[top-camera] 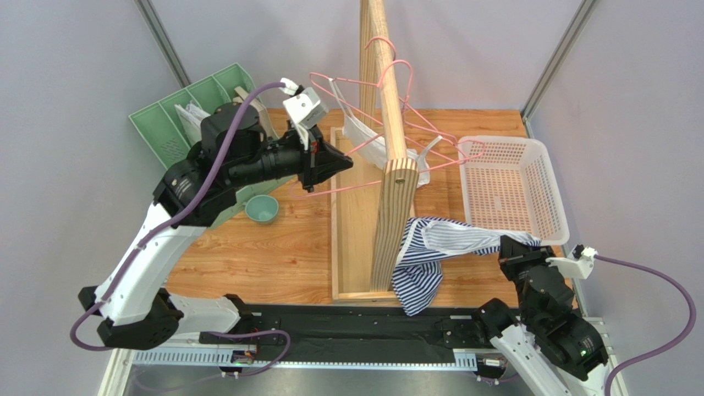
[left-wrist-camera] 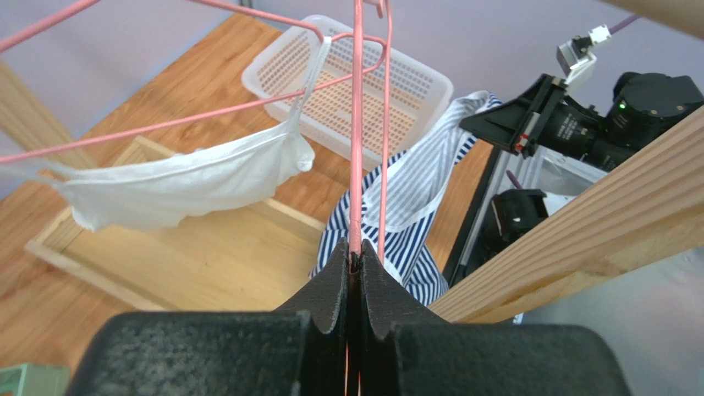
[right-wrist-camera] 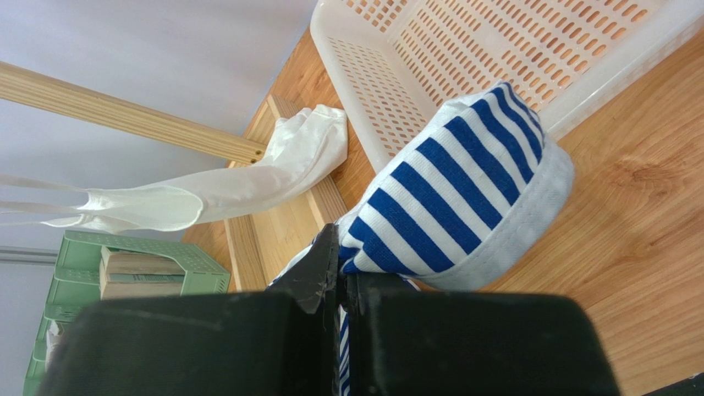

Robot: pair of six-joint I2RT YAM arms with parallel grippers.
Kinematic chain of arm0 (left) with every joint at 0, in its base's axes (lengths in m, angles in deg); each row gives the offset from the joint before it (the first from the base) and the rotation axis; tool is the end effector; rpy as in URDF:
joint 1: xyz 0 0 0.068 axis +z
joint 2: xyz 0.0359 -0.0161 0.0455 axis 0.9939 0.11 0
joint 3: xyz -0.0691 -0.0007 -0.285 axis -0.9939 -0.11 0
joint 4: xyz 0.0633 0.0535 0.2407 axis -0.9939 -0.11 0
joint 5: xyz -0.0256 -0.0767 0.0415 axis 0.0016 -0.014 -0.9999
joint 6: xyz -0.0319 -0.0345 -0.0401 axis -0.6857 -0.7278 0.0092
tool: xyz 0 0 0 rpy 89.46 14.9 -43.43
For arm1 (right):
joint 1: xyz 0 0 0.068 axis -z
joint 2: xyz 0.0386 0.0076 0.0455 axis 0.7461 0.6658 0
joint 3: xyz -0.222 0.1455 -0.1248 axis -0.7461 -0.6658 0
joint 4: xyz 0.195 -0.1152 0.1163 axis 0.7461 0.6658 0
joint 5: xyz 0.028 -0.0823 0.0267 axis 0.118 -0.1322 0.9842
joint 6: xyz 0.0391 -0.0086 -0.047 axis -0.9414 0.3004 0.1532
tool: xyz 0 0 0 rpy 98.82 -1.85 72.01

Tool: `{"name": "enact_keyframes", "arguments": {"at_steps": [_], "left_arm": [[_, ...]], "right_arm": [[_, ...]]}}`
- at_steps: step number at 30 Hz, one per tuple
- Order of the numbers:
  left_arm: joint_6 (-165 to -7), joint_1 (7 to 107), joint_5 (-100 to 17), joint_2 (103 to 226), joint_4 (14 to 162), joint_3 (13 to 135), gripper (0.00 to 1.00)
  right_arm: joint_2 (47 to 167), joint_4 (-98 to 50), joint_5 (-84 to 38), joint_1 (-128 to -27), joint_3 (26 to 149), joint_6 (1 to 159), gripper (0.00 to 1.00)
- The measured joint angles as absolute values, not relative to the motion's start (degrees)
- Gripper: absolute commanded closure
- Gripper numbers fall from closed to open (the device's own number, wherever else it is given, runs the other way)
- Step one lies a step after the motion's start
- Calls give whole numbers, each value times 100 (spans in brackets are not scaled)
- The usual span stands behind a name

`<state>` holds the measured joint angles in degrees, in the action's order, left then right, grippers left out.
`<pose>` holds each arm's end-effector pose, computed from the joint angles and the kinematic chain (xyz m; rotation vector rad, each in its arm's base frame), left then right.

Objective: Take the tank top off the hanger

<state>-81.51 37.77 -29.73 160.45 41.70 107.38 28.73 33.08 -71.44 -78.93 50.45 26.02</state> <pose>0.1359 -0.1629 0.5443 0.8599 1.6359 -0.9642 0.0106 -0.0294 0.2751 0.9173 1.6297 0.4046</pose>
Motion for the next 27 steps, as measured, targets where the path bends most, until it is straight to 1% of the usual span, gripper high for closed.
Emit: {"name": "enact_keyframes", "arguments": {"at_steps": [5,8,13,18,20,21,22,25,27], "left_arm": [[-8370,3775,-3456,15376,4227,10148,100],[-8496,3757,-3513,15134,4231,9907,100],[-8595,3757,-3559,15105,4200,9802,100],[-8619,3757,-3782,15094,4246,9627,100],[-8621,3757,-3843,15097,4316,9542,95],[-8623,3757,-3875,15097,4351,9505,90],[-8625,3757,-3910,15094,4380,9477,79],[-8719,3762,-4138,15090,4393,9398,61],[-8776,3773,-4372,15059,4353,9319,57]], "right_arm": [[2877,3284,-7135,-7893,5051,2678,100],[2912,3163,-7023,-7893,5051,2862,100],[3148,2578,-6436,-7893,5045,3749,100],[3474,2289,-5998,-7893,5080,4403,100],[3518,2180,-5841,-7893,5104,4599,100],[3526,2140,-5767,-7893,5113,4663,100],[3526,2071,-5646,-7893,5119,4761,100],[3570,1797,-5163,-7893,5119,5032,100],[3714,1550,-4728,-7893,5119,5194,100]]}}
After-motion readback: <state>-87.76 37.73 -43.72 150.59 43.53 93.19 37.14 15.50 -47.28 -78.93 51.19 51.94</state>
